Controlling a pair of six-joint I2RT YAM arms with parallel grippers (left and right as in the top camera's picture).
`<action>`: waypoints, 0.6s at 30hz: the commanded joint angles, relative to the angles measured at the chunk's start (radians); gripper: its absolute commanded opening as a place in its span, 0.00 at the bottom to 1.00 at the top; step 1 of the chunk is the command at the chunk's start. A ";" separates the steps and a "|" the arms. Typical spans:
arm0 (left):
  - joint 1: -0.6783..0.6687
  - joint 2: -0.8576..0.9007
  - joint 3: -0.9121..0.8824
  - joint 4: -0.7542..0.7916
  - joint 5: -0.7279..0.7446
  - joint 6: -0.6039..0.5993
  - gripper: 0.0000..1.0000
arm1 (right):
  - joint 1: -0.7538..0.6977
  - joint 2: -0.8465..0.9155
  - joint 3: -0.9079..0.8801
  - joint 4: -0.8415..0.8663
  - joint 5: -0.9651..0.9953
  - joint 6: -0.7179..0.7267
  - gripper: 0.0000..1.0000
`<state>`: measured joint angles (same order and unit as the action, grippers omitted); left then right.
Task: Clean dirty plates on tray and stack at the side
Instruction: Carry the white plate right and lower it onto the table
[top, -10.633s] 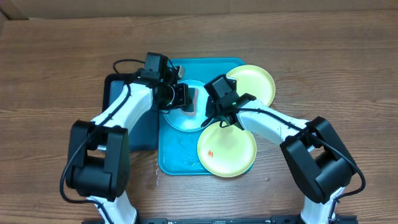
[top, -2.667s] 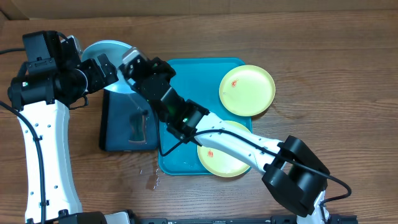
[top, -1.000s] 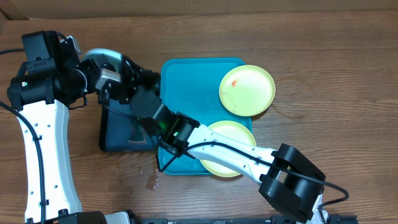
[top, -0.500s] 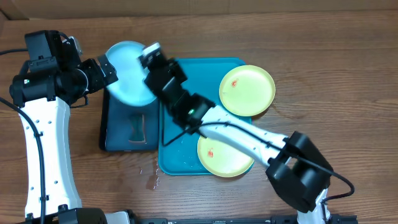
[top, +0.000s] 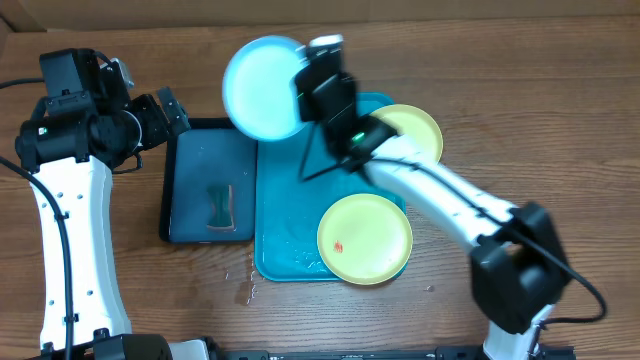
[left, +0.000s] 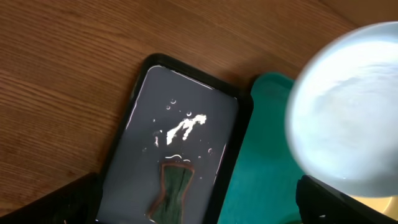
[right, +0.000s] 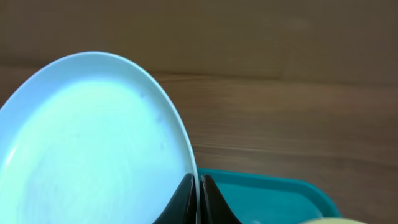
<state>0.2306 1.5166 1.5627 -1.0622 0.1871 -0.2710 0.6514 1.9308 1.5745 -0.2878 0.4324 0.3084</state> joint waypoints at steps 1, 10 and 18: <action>-0.001 -0.013 0.011 0.000 0.012 0.002 1.00 | -0.129 -0.098 0.010 -0.061 -0.173 0.195 0.04; -0.001 -0.013 0.011 0.000 0.012 0.002 1.00 | -0.514 -0.122 0.010 -0.295 -0.618 0.276 0.04; -0.001 -0.013 0.011 0.000 0.012 0.002 1.00 | -0.815 -0.122 0.009 -0.523 -0.616 0.274 0.04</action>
<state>0.2306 1.5166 1.5627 -1.0626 0.1902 -0.2710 -0.0948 1.8435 1.5745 -0.7807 -0.1406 0.5701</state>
